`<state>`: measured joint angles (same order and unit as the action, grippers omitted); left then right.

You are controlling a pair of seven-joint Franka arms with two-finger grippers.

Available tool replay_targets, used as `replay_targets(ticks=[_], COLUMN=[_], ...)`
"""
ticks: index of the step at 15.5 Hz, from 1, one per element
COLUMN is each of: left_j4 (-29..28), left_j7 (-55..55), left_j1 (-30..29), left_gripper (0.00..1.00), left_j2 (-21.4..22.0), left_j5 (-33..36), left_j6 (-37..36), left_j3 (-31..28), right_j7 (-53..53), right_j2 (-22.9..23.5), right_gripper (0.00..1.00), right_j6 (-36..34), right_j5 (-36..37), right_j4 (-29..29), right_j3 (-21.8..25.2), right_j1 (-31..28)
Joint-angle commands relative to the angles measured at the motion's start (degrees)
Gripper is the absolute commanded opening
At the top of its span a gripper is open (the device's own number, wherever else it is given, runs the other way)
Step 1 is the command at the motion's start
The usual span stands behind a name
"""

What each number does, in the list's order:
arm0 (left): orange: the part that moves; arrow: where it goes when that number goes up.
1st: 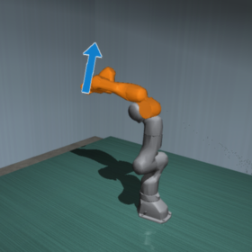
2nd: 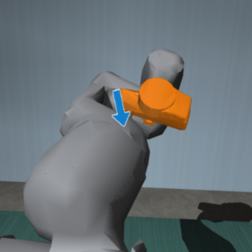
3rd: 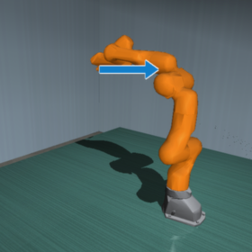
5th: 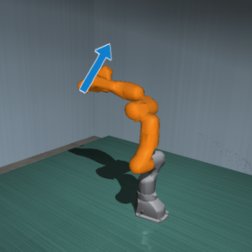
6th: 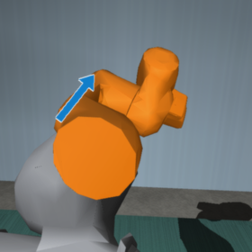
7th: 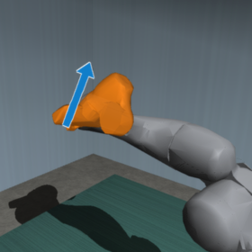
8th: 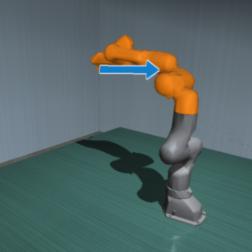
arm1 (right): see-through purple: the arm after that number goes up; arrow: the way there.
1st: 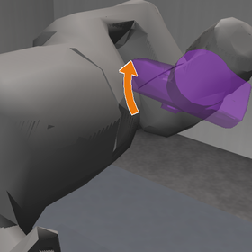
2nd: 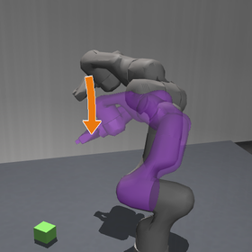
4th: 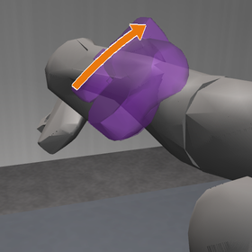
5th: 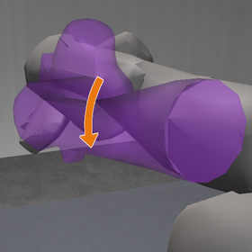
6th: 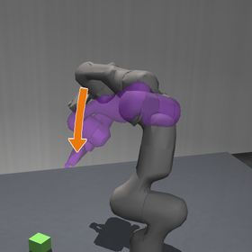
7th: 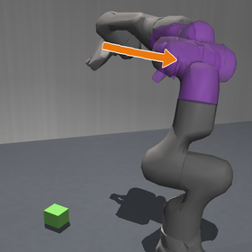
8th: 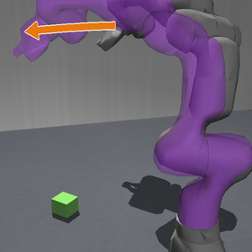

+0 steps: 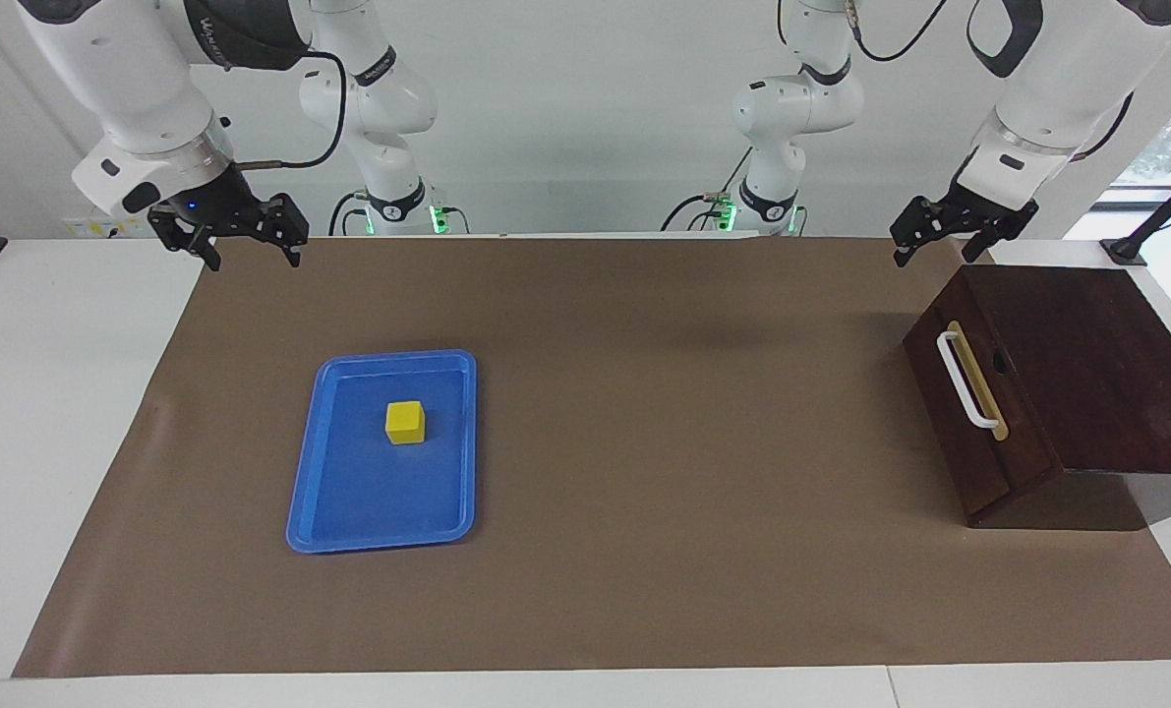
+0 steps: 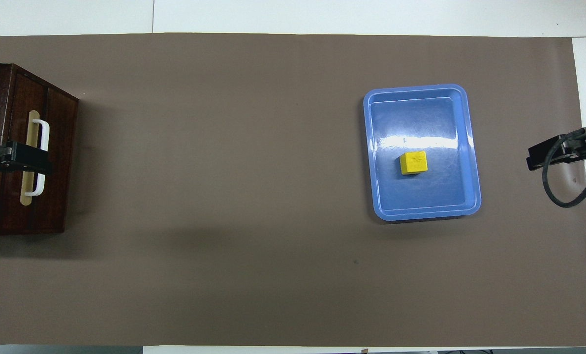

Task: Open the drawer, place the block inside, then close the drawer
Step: 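Grasp the drawer handle with the left gripper and pull the drawer open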

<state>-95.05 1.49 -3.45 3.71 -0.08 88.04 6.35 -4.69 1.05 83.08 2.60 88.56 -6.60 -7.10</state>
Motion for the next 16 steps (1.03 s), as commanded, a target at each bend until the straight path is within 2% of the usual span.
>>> replay_targets(ticks=[1,5,8,12,16], left_j4=[-0.84,-1.88,-7.76,-14.0,-15.34], left_j7=[-0.88,-1.4,-3.43,-3.87,-3.08], left_j1=[-0.25,0.19,0.9,0.64,0.46], left_gripper=[1.0,1.0,1.0,1.0,1.0], left_j2=[0.6,0.68,1.65,0.25,-5.19], left_j5=[-1.07,-0.02,5.26,13.16,19.13], left_j6=[0.91,3.18,13.27,24.52,30.34], left_j3=[0.15,0.33,0.68,0.68,0.68], right_j7=[-1.28,-0.93,-0.93,-0.59,9.32], right_j2=[0.18,0.18,0.09,-0.17,-2.8], right_gripper=[1.0,1.0,1.0,1.0,1.0], right_j6=[-0.55,-0.46,2.16,2.35,6.03], right_j5=[-0.84,-0.84,-0.32,-0.4,-2.16], right_j4=[-0.76,-0.76,-0.33,0.55,6.51], right_j3=[-0.61,-0.61,-0.61,-0.7,-0.7], right_j1=[-1.24,-1.07,-0.81,-0.72,-0.81])
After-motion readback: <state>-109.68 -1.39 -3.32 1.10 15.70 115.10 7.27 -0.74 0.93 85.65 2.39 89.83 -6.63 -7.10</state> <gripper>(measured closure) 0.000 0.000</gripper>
